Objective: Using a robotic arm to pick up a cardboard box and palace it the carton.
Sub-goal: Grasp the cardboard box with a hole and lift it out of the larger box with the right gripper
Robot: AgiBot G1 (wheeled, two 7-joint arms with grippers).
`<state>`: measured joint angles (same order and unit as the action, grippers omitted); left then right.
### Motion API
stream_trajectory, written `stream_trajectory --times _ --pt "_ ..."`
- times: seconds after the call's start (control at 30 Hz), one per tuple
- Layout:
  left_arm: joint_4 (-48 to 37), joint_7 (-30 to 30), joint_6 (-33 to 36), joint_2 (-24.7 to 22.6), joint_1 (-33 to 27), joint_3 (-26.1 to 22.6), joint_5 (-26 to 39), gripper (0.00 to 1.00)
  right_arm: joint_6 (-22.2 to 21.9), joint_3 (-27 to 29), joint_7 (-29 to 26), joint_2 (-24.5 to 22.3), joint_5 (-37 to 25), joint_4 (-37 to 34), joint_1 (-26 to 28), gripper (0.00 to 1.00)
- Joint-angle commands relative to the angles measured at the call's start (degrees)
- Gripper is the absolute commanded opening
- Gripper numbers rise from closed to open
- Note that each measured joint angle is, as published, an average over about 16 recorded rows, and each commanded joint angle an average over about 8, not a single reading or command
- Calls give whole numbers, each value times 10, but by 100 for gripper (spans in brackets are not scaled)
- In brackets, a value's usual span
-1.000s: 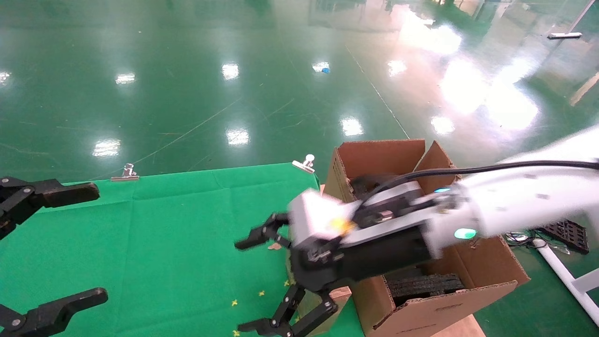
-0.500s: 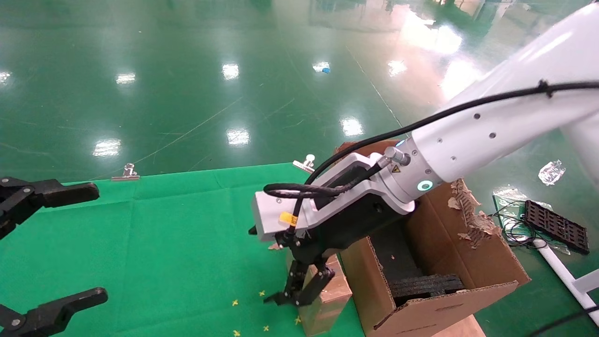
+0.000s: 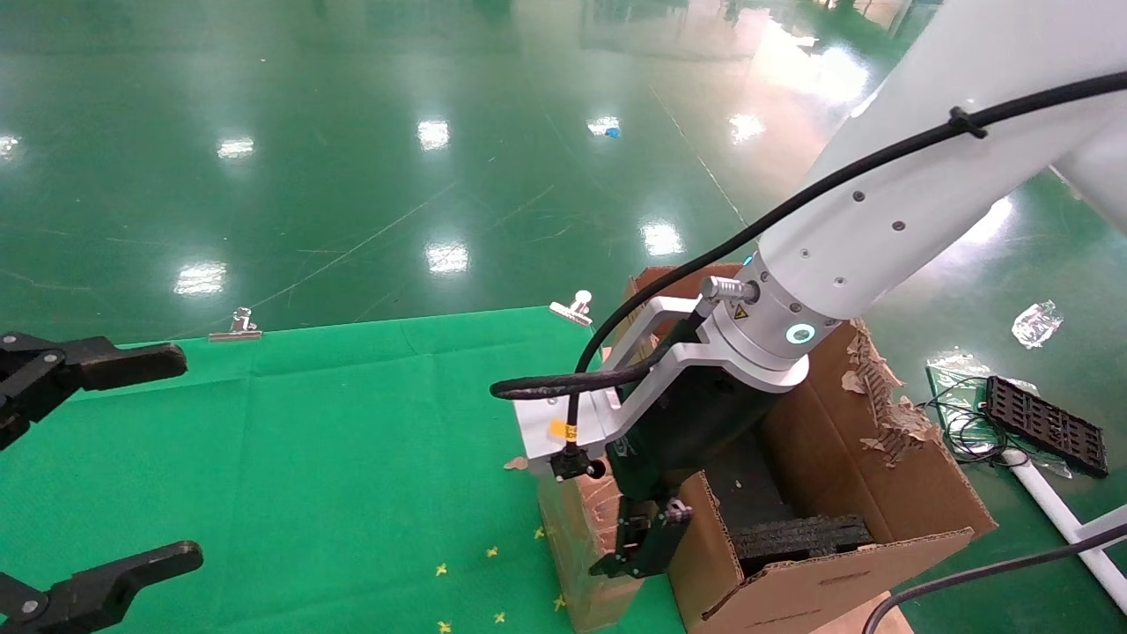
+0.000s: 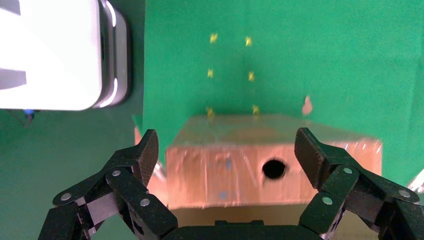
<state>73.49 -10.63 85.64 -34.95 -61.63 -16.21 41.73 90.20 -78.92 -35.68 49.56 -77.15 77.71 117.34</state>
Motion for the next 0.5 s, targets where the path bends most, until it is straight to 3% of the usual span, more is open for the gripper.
stream_trajectory --times 0.03,0.5 --pt "0 0 0 0 0 0 0 100 -1 -28 -12 5 1 0 19 100" --pt "0 0 0 0 0 -1 0 100 -16 -131 -66 45 -11 0 73 100"
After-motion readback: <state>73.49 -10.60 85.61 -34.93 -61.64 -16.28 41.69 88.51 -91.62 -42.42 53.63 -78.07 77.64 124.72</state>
